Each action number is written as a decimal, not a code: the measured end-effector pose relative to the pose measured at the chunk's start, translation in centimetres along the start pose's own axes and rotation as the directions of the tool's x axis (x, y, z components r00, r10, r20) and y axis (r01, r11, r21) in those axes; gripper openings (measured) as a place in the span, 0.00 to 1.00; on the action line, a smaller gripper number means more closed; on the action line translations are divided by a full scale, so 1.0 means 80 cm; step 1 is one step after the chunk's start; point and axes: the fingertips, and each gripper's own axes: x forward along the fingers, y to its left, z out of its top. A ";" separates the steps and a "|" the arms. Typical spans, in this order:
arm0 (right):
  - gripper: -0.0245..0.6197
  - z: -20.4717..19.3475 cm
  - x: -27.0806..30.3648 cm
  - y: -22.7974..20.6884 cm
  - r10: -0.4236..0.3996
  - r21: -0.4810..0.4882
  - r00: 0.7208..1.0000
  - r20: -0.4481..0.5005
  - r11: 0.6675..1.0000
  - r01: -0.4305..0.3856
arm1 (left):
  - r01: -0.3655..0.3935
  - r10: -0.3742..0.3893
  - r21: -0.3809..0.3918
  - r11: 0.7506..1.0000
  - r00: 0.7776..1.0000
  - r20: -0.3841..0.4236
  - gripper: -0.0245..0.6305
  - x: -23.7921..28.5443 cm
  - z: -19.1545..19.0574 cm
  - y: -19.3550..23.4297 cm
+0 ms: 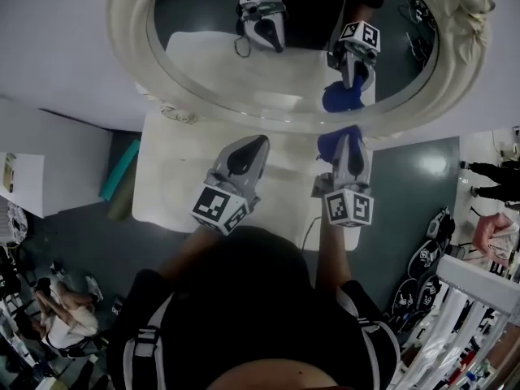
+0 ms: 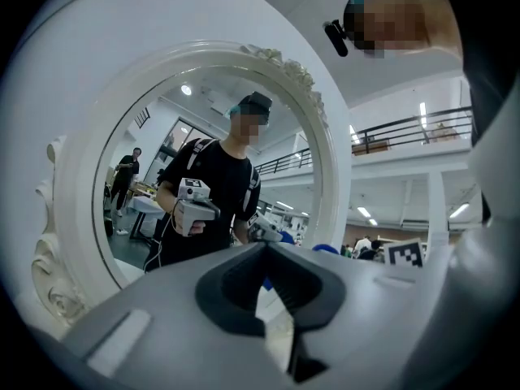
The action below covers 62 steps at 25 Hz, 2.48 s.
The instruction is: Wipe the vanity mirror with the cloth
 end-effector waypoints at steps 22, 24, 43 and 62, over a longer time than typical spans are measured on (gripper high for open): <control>0.10 -0.051 0.051 0.006 0.095 -0.110 0.995 -0.005 0.989 -0.095 | -0.037 0.037 -0.002 0.999 0.996 -0.077 0.05 0.021 -0.017 0.026; 0.10 -0.062 0.047 0.013 0.096 -0.110 0.995 0.005 0.989 -0.095 | -0.041 0.040 -0.009 0.999 0.996 -0.078 0.05 0.012 -0.028 0.033; 0.10 -0.061 0.056 0.034 0.144 -0.114 0.983 0.109 0.985 -0.132 | -0.013 0.010 -0.033 0.999 0.996 -0.085 0.05 0.021 -0.028 0.042; 0.10 -0.059 0.058 0.039 0.138 -0.093 0.980 0.146 0.988 -0.125 | -0.016 0.012 -0.058 0.998 0.997 -0.074 0.05 0.023 -0.027 0.053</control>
